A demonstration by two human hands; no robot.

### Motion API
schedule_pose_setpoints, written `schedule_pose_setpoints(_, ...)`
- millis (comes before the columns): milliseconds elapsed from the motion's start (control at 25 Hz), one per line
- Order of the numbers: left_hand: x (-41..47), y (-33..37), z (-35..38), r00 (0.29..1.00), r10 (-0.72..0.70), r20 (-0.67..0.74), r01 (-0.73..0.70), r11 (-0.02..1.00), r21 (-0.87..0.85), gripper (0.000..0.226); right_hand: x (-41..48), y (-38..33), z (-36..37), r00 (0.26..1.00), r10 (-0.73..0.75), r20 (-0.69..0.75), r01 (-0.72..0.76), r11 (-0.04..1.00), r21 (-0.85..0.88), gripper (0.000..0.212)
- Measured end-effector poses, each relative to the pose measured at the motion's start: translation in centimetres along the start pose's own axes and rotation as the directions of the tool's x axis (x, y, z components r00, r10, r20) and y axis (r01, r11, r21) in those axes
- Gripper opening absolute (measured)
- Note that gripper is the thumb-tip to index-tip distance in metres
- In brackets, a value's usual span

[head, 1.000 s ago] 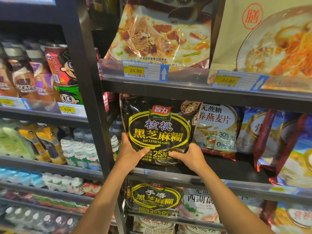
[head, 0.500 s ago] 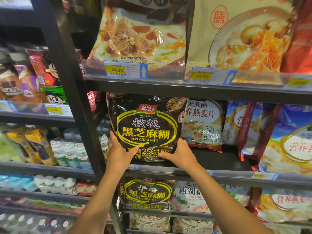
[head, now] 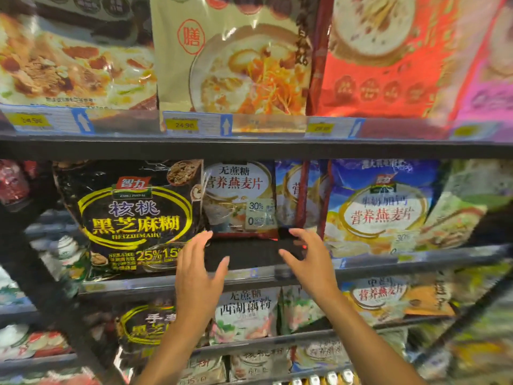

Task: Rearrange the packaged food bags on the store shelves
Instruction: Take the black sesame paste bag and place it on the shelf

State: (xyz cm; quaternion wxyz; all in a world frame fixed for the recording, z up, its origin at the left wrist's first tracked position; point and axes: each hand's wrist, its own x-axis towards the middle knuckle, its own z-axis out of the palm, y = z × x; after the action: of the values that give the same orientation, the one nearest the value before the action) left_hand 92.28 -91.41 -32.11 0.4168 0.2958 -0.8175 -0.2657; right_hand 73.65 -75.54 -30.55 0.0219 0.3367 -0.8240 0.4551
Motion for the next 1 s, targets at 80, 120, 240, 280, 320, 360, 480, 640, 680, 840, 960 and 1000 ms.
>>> schedule_pose_setpoints(80, 0.0, 4.4, 3.8, 0.979, -0.032, 0.202, 0.046, 0.997, -0.061, 0.071, -0.2, 4.4, -5.4, 0.988, 0.064, -0.143, -0.066, 0.998, -0.013, 0.048)
schedule_pose_setpoints(120, 0.2, 6.4, 5.5, 0.952, -0.065, 0.300, 0.092, 0.993, -0.074, 0.079, -0.1, 6.4, -7.9, 0.970, 0.102, -0.221, -0.111, 0.993, -0.028, 0.056)
schedule_pose_setpoints(240, 1.3, 11.5, 10.8, 0.823, -0.153, 0.547, 0.212, 0.976, -0.046, 0.110, 1.1, 12.3, -14.6, 0.911, 0.213, -0.353, -0.281, 0.947, -0.154, 0.100)
schedule_pose_setpoints(280, 1.9, 12.6, 12.5, 0.776, -0.178, 0.605, 0.250, 0.968, -0.035, 0.119, 1.8, 13.8, -16.1, 0.910, 0.256, -0.326, -0.327, 0.928, -0.182, 0.114)
schedule_pose_setpoints(320, 2.4, 13.6, 14.0, 0.742, -0.205, 0.638, 0.284, 0.959, -0.022, 0.126, 2.4, 14.9, -17.2, 0.917, 0.289, -0.275, -0.348, 0.917, -0.197, 0.123)
schedule_pose_setpoints(360, 3.1, 14.0, 15.4, 0.720, -0.241, 0.651, 0.317, 0.948, 0.000, 0.131, 3.0, 15.7, -17.8, 0.925, 0.308, -0.224, -0.355, 0.910, -0.214, 0.128)
schedule_pose_setpoints(480, 4.7, 14.5, 17.9, 0.662, -0.286, 0.693, 0.370, 0.929, 0.030, 0.126, 4.4, 16.9, -17.7, 0.943, 0.276, -0.188, -0.322, 0.902, -0.289, 0.132)
schedule_pose_setpoints(640, 4.0, 14.2, 19.8, 0.721, -0.249, 0.646, 0.274, 0.960, 0.064, 0.089, 5.3, 16.8, -16.0, 0.953, 0.228, -0.201, -0.281, 0.912, -0.298, 0.126)
schedule_pose_setpoints(680, 3.7, 14.2, 20.1, 0.749, -0.242, 0.617, 0.246, 0.966, 0.081, 0.083, 5.4, 16.6, -15.6, 0.954, 0.223, -0.202, -0.276, 0.916, -0.292, 0.126)
schedule_pose_setpoints(840, 4.0, 14.5, 21.3, 0.829, -0.244, 0.504, 0.178, 0.968, 0.177, 0.071, 6.6, 16.7, -14.8, 0.955, 0.209, -0.211, -0.261, 0.930, -0.260, 0.125)
schedule_pose_setpoints(960, 4.0, 14.7, 21.9, 0.841, -0.264, 0.472, 0.162, 0.955, 0.247, 0.067, 7.1, 16.9, -14.9, 0.957, 0.215, -0.194, -0.259, 0.937, -0.236, 0.128)
schedule_pose_setpoints(1000, 3.8, 14.9, 21.7, 0.843, -0.267, 0.466, 0.159, 0.953, 0.257, 0.069, 6.9, 16.8, -15.1, 0.959, 0.213, -0.189, -0.255, 0.938, -0.234, 0.129)
